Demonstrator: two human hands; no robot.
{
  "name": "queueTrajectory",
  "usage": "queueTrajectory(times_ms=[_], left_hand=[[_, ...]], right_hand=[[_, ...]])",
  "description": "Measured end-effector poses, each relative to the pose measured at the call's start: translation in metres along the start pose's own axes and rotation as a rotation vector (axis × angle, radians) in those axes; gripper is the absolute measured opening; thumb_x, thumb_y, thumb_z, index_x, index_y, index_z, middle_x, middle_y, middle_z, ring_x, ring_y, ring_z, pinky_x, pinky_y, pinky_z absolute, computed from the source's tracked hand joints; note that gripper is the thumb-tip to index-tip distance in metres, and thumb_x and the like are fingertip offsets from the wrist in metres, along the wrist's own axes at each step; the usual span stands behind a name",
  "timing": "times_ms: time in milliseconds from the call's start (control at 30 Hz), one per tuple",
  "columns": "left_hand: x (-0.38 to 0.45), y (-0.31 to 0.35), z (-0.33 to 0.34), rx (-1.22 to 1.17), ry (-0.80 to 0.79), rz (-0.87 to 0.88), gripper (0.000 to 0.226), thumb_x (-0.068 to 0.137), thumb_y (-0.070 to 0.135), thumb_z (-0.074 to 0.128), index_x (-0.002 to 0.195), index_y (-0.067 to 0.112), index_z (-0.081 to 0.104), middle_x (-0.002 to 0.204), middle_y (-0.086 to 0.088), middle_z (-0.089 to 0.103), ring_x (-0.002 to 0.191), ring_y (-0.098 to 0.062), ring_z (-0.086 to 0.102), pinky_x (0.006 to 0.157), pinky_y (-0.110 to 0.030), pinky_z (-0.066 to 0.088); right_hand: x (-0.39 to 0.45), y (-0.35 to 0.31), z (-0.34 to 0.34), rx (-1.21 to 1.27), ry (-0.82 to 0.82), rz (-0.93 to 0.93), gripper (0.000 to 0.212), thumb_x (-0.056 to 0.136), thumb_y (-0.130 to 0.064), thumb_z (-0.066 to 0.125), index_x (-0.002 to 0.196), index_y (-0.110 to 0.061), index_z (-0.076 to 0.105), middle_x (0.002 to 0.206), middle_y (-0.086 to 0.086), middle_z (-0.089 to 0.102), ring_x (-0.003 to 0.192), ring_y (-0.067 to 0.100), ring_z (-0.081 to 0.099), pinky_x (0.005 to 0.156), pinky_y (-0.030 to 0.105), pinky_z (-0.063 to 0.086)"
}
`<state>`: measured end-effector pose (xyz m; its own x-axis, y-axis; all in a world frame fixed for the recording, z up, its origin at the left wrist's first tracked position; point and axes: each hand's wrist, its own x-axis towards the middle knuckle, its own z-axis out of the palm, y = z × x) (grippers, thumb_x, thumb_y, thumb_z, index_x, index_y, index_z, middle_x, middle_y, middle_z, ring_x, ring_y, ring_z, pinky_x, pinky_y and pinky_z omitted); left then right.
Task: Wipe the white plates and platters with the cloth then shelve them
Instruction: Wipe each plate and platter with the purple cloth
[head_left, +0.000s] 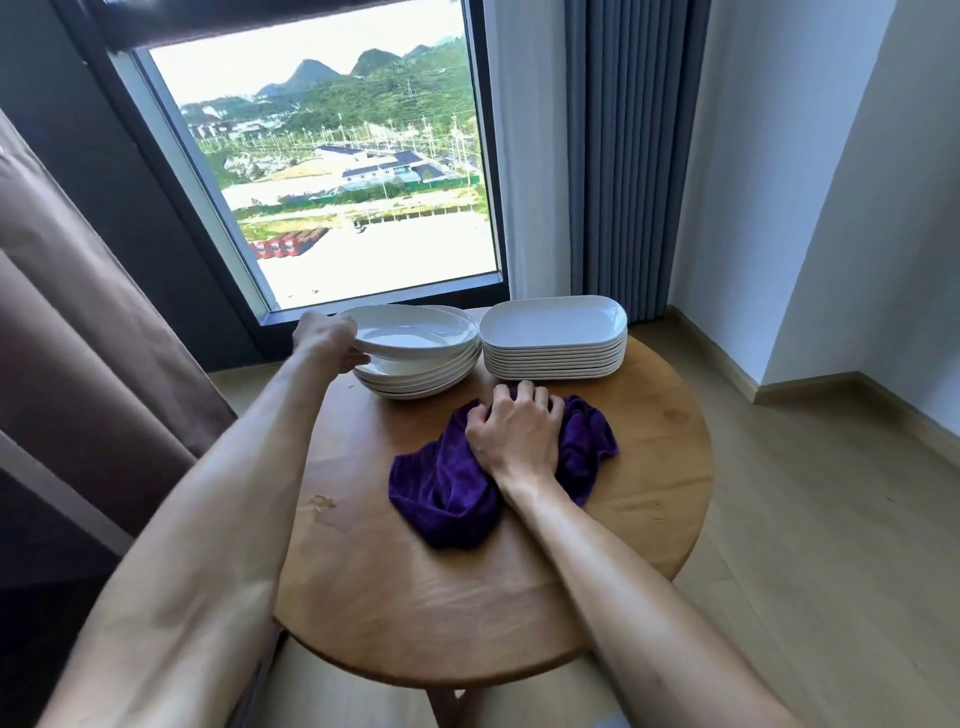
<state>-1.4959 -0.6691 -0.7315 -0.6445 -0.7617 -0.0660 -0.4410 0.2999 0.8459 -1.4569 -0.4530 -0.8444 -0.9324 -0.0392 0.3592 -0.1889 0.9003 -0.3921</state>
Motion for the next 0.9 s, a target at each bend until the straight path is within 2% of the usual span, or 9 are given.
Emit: queueTrajectory(times_ms=[67,100,200,367,500,600,700,800,900], left_hand=[[-0.007,0.002,-0.007,-0.19,-0.09,-0.097,0.021,0.097,0.003,0.054,0.114,-0.008,0.06,0.095,-0.026,0.071,0.071,-0.033,0.073,0.049,-0.028,0.058],[-0.013,0.002,-0.009,-0.292,-0.138,-0.149,0.019,0.095,0.002,0.056,0.113,-0.005,0.058,0.095,-0.023,0.068,0.071,-0.031,0.071,0.053,-0.03,0.06],[-0.034,0.002,-0.013,-0.512,-0.237,-0.284,0.008,0.088,0.003,0.054,0.096,0.004,0.051,0.093,-0.014,0.053,0.078,-0.028,0.062,0.069,-0.04,0.063],[-0.061,0.002,-0.019,-0.647,-0.239,-0.212,0.012,0.082,0.003,0.037,0.082,0.008,0.048,0.106,-0.018,0.054,0.095,-0.043,0.063,0.079,-0.058,0.061],[-0.076,-0.012,-0.028,-0.815,-0.145,-0.186,0.018,0.082,0.003,0.038,0.089,0.008,0.054,0.117,-0.021,0.062,0.101,-0.042,0.064,0.085,-0.053,0.059],[-0.095,-0.028,-0.034,-0.907,-0.018,-0.159,0.015,0.087,0.006,0.039,0.089,0.01,0.053,0.121,-0.021,0.06,0.088,-0.036,0.063,0.069,-0.042,0.057],[-0.115,-0.044,-0.04,-0.977,0.07,-0.174,0.016,0.086,0.004,0.039,0.086,0.012,0.053,0.119,-0.019,0.061,0.092,-0.037,0.062,0.068,-0.038,0.056],[-0.132,-0.061,-0.041,-0.999,0.112,-0.191,0.021,0.079,0.003,0.04,0.092,0.009,0.056,0.111,-0.016,0.062,0.089,-0.033,0.062,0.064,-0.033,0.054],[-0.148,-0.078,-0.037,-0.985,0.139,-0.179,0.022,0.08,0.006,0.041,0.096,0.011,0.056,0.108,-0.015,0.062,0.091,-0.033,0.06,0.06,-0.029,0.051]], right_hand=[[0.0,0.0,0.0,0.001,-0.009,-0.004,0.043,0.09,-0.039,0.044,0.109,-0.012,0.071,0.113,0.013,0.066,0.106,0.032,0.056,0.1,0.046,0.036],[0.0,0.0,0.0,0.003,-0.008,-0.007,0.043,0.09,-0.039,0.044,0.109,-0.012,0.072,0.113,0.014,0.066,0.107,0.032,0.056,0.1,0.047,0.036],[-0.001,0.001,0.0,0.009,0.006,-0.008,0.042,0.09,-0.039,0.046,0.108,-0.011,0.072,0.112,0.014,0.067,0.106,0.033,0.057,0.099,0.047,0.036],[-0.002,0.001,-0.003,0.067,0.01,-0.009,0.041,0.097,-0.037,0.041,0.106,-0.013,0.073,0.113,0.014,0.066,0.108,0.033,0.056,0.096,0.046,0.037],[0.005,0.003,-0.02,0.246,-0.143,0.135,0.039,0.087,-0.03,0.05,0.115,-0.014,0.071,0.124,0.017,0.061,0.118,0.036,0.051,0.101,0.045,0.036],[0.011,0.008,-0.037,0.258,-0.232,0.174,0.036,0.076,-0.025,0.062,0.11,-0.016,0.072,0.116,0.014,0.068,0.113,0.036,0.06,0.095,0.04,0.047],[0.02,0.012,-0.057,0.5,-0.167,0.294,0.019,0.079,-0.017,0.071,0.098,-0.016,0.074,0.103,0.011,0.074,0.102,0.034,0.068,0.083,0.032,0.051],[0.03,0.007,-0.086,0.763,-0.028,0.377,0.025,0.085,-0.021,0.078,0.103,-0.007,0.07,0.102,0.013,0.074,0.099,0.032,0.069,0.085,0.033,0.052],[0.033,-0.014,-0.126,0.974,0.093,0.345,0.022,0.086,-0.02,0.078,0.102,-0.009,0.067,0.097,0.008,0.073,0.092,0.026,0.07,0.085,0.037,0.059]])
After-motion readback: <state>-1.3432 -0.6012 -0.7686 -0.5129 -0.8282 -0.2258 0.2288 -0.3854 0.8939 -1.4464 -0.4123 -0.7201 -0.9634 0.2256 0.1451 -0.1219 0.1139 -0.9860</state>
